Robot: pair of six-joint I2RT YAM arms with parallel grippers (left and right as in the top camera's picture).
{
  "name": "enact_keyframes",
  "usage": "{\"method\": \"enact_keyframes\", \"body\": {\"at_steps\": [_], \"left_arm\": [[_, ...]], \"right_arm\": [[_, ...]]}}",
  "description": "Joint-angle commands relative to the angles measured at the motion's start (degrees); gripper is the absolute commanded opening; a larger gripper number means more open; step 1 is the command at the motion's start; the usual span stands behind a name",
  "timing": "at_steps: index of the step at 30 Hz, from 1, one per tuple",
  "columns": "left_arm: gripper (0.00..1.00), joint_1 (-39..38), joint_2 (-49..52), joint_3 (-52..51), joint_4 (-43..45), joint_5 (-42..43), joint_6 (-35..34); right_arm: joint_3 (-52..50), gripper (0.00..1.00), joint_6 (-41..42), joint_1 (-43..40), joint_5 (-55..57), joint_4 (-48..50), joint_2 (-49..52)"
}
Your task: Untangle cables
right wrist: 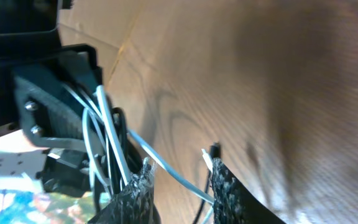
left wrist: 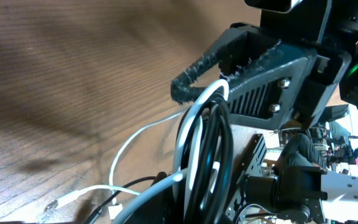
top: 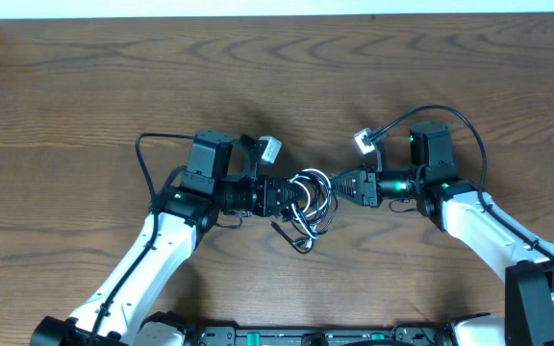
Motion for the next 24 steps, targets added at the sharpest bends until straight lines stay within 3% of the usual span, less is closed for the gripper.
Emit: {"method": "enact_keyframes", "body": {"at_steps": [1,13,24], "left_arm": [[0.08,0.31,-0.94,0.04,0.26,0.59,0.79],[0.08,0.31,-0.94,0.04,0.52,-6.93,0.74],[0.08,0.31,-0.94,0.04,1.03,-6.93,0.09]], "right_arm": [[0.59,0.27,-1.33,0.42,-5.01,-0.15,-0.42],[0.59,0.29,-1.31,0.42,-4.98,-3.21,-0.42],[0.59,0.28,-1.31,0.42,-6.51,-3.72,-0.42]]}}
